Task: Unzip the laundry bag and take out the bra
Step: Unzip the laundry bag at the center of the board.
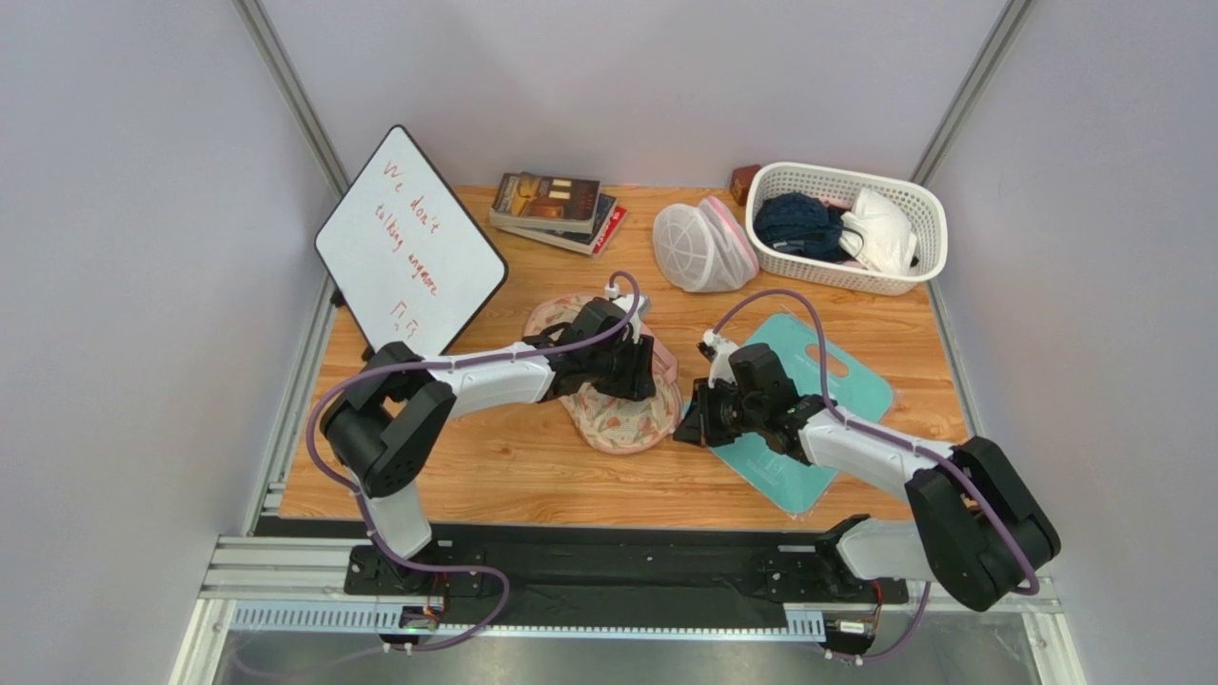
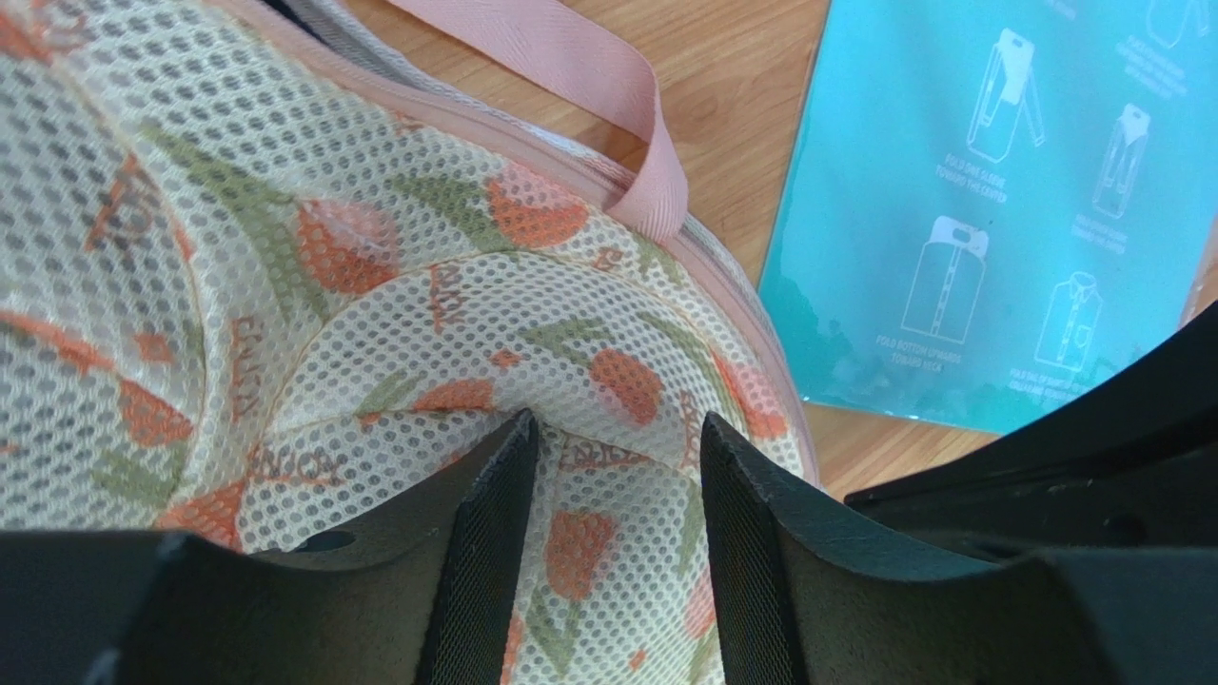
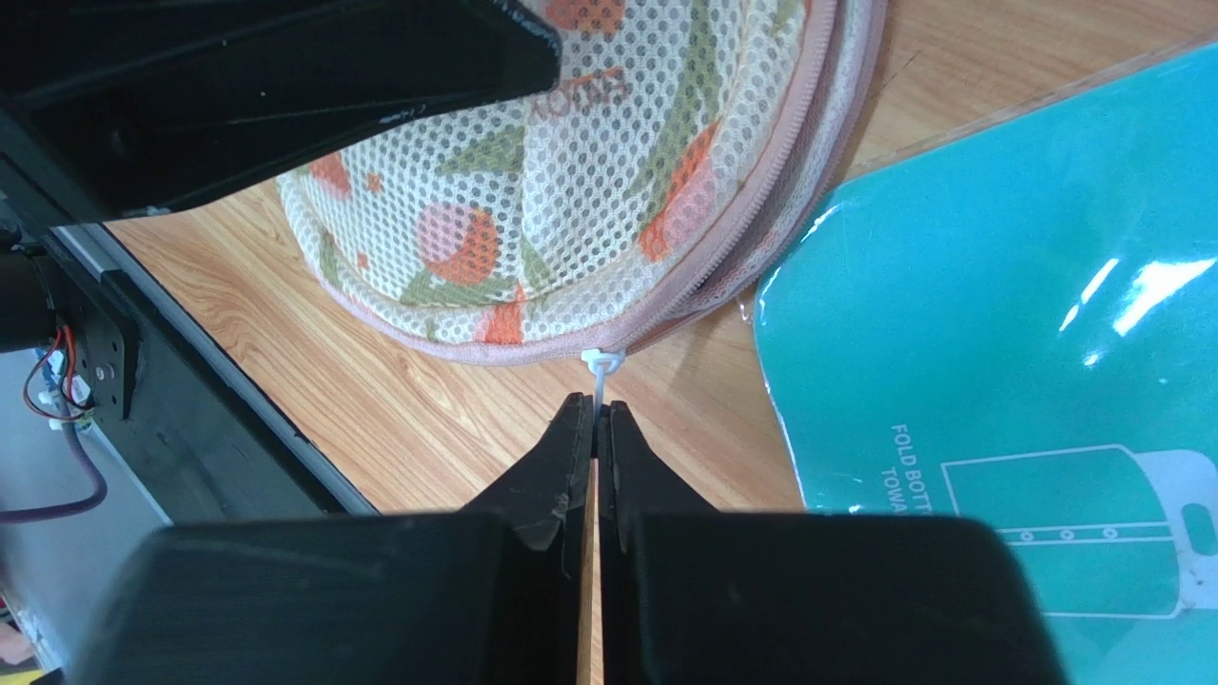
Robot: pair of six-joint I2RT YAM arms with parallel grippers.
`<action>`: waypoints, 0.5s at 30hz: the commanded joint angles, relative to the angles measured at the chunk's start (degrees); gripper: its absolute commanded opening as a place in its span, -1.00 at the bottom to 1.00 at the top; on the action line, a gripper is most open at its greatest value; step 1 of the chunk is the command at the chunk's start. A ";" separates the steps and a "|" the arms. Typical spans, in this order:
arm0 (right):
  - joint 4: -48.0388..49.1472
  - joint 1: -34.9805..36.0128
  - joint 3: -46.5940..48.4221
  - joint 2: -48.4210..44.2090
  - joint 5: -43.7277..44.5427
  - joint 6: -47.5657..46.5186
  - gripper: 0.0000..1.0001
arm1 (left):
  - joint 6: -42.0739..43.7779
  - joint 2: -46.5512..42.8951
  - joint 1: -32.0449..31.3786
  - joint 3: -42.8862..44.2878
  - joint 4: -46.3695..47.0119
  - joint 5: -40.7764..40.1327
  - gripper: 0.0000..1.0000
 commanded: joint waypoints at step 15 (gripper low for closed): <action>-0.91 0.86 5.89 2.14 2.84 -0.66 -1.00 | 14.38 -10.21 -1.15 -11.55 0.16 -6.08 0.48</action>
